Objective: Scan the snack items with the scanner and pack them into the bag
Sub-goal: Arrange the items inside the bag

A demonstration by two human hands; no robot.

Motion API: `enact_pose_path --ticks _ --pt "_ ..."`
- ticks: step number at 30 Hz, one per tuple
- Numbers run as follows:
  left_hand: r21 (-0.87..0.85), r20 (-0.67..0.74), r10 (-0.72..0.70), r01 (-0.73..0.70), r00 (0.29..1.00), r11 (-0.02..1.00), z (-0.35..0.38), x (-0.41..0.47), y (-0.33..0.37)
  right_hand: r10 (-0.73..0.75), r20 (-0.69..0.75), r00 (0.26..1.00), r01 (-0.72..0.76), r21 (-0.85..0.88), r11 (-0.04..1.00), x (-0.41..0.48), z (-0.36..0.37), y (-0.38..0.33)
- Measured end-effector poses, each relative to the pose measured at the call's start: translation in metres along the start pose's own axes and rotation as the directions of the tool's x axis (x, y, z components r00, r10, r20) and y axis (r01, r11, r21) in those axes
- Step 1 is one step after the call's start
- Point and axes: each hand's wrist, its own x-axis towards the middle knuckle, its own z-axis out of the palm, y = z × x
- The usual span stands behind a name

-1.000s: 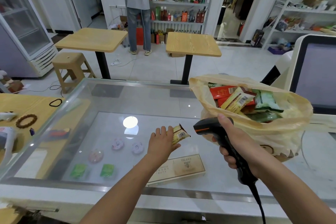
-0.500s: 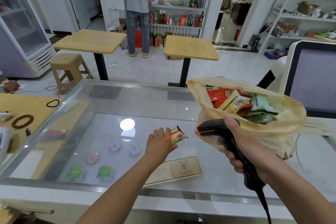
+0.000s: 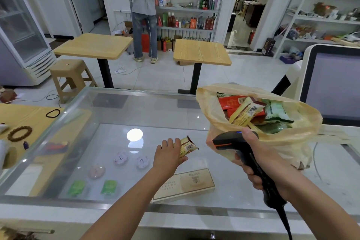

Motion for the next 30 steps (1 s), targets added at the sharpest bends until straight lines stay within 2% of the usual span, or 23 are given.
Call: enact_pose_path --ticks 7,10,14,17,18,20,21,23,25,26,28,30 --pt "-0.035 -0.010 -0.012 0.012 1.000 0.999 0.001 0.001 -0.001 -0.035 0.079 0.996 0.034 0.011 0.999 0.017 0.006 0.013" --pt "-0.139 -0.021 -0.067 0.063 0.998 0.988 -0.001 0.001 -0.005 -0.097 0.064 0.993 0.099 -0.016 0.995 0.049 0.024 0.038" --pt "-0.301 -0.049 -0.141 0.120 0.989 0.946 -0.005 -0.002 -0.011 -0.037 0.050 0.998 0.041 -0.070 0.997 0.094 0.049 0.068" --pt "-0.394 -0.138 -0.171 0.104 0.976 0.913 -0.009 -0.007 -0.013 -0.010 0.036 0.999 0.015 -0.140 0.990 0.118 0.059 0.075" --pt "-0.428 -0.183 -0.188 0.094 0.965 0.899 -0.012 -0.009 -0.011 -0.010 0.006 1.000 0.011 -0.221 0.975 0.120 0.060 0.075" --pt "-0.498 -0.281 -0.208 0.043 0.937 0.866 -0.020 -0.012 -0.007 -0.096 -0.083 0.992 0.040 -0.510 0.859 0.119 0.056 0.070" --pt "-0.525 -0.333 -0.199 -0.006 0.922 0.851 -0.024 -0.013 -0.004 -0.181 -0.127 0.975 0.048 -0.678 0.734 0.115 0.053 0.067" --pt "-0.524 -0.453 -0.153 -0.123 0.878 0.843 -0.036 -0.016 0.003 -0.415 -0.148 0.898 0.108 -0.840 0.532 0.101 0.046 0.059" --pt "-0.487 -0.555 -0.101 -0.225 0.826 0.844 -0.049 -0.016 0.013 -0.578 -0.106 0.809 0.281 -0.794 0.538 0.083 0.037 0.051" --pt "-0.468 -0.592 -0.072 -0.270 0.803 0.841 -0.057 -0.015 0.020 -0.601 -0.100 0.793 0.373 -0.701 0.608 0.075 0.033 0.046" --pt "-0.412 -0.660 0.002 -0.365 0.751 0.835 -0.072 -0.009 0.037 -0.599 -0.129 0.790 0.506 -0.415 0.757 0.061 0.023 0.029" --pt "-0.323 -0.717 0.101 -0.457 0.689 0.828 -0.087 0.001 0.056 -0.573 -0.163 0.804 0.551 -0.160 0.819 0.057 0.010 0.010"
